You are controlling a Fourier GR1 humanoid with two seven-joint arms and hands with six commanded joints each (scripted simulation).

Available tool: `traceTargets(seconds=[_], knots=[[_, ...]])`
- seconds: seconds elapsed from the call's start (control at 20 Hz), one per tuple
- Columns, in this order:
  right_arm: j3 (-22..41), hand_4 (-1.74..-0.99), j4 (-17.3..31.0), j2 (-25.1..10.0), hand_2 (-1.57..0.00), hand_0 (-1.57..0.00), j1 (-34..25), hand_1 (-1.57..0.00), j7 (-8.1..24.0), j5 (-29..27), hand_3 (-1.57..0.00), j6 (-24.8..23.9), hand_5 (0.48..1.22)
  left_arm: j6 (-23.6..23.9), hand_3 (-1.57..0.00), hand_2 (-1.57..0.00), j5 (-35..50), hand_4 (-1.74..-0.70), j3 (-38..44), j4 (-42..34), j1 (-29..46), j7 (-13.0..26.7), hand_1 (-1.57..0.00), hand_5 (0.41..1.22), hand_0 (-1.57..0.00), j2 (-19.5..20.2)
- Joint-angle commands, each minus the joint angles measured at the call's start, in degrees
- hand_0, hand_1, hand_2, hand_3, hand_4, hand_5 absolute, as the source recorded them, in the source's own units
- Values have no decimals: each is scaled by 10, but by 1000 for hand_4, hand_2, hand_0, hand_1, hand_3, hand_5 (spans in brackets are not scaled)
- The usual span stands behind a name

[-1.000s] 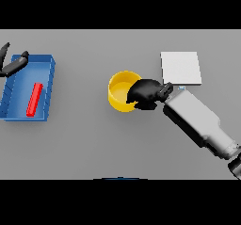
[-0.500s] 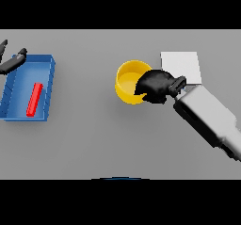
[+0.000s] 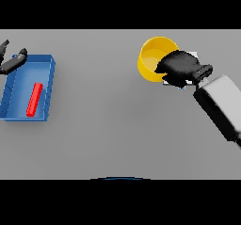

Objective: Pick up the red beaker and tilt it to pour out 1 green nut into yellow bowl. Pick up the yellow bowl and place it on the metallic measuring scale.

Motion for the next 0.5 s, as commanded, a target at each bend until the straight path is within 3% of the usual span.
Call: traceTargets(seconds=[0.0,0.3,0.45], knots=[[-5,-1741,22,-3,-1538,-1562,-9,-1570,-9,3,-1151,-11,1221,1,1,1,0,-840,3,3,-2,2,1,737,1,2],[-28,-1741,135,-11,-1551,-1569,-36,-1571,-23,5,-1154,-59,1221,7,1,1,1,-853,0,-24,10,25,1,761,1,1],[-34,-1741,200,0,-1517,-1570,-49,-1571,-25,12,-1170,-87,1221,2,1,1,5,-862,3,-28,13,34,1,773,1,6]])
